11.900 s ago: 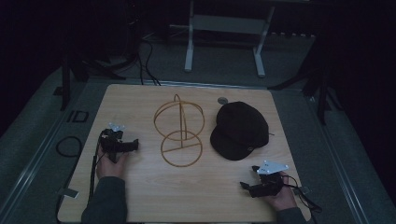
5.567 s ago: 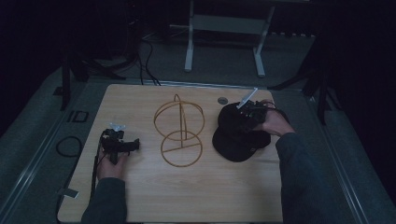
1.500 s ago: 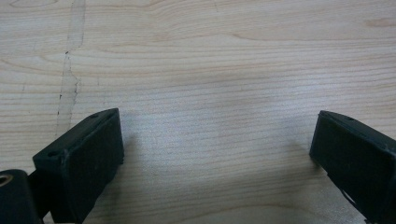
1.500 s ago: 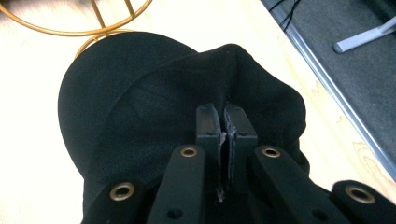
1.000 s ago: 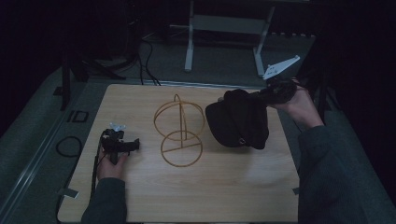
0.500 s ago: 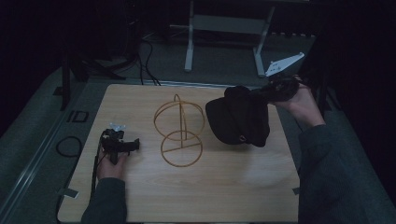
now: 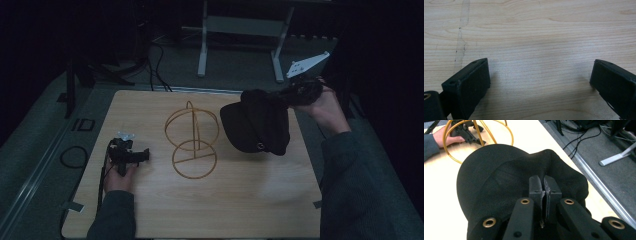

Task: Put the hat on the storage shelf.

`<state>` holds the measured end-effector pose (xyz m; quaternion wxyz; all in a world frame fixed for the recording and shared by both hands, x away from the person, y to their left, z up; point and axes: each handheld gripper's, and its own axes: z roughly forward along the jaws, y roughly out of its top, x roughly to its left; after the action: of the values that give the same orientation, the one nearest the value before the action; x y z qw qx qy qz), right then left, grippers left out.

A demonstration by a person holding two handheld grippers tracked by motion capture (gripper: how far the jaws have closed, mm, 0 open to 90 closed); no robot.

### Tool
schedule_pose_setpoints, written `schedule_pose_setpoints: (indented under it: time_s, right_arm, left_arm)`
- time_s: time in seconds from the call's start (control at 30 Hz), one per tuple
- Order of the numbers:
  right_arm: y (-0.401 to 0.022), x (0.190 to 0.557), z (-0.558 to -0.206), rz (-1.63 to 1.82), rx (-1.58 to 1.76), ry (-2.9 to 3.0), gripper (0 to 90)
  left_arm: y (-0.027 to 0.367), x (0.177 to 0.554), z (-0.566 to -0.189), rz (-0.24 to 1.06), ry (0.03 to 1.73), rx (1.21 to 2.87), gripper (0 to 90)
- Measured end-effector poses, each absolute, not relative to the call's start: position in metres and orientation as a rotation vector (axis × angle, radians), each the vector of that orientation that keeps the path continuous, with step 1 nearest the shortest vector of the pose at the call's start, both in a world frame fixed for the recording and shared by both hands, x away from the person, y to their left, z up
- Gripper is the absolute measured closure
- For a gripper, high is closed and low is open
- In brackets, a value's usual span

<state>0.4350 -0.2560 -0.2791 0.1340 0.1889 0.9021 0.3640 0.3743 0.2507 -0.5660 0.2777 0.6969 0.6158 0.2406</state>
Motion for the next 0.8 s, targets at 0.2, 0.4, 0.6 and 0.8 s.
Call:
schedule_pose_setpoints:
  time_s: [0.2, 0.4, 0.6, 0.8]
  right_arm:
    - [-0.255, 0.434, -0.273, 1.082, 0.536, 2.602, 86.2]
    - [-0.252, 0.433, -0.264, 1.085, 0.521, 2.593, 86.2]
    - [-0.250, 0.432, -0.258, 1.100, 0.503, 2.580, 86.2]
    - [-0.246, 0.431, -0.254, 1.117, 0.484, 2.573, 86.2]
  left_arm:
    - [0.251, 0.374, -0.566, 0.646, 1.653, 1.871, 2.6]
    - [0.251, 0.374, -0.566, 0.645, 1.653, 1.871, 2.6]
    - [0.251, 0.374, -0.566, 0.645, 1.654, 1.871, 2.6]
    - [0.251, 0.374, -0.566, 0.645, 1.653, 1.871, 2.6]
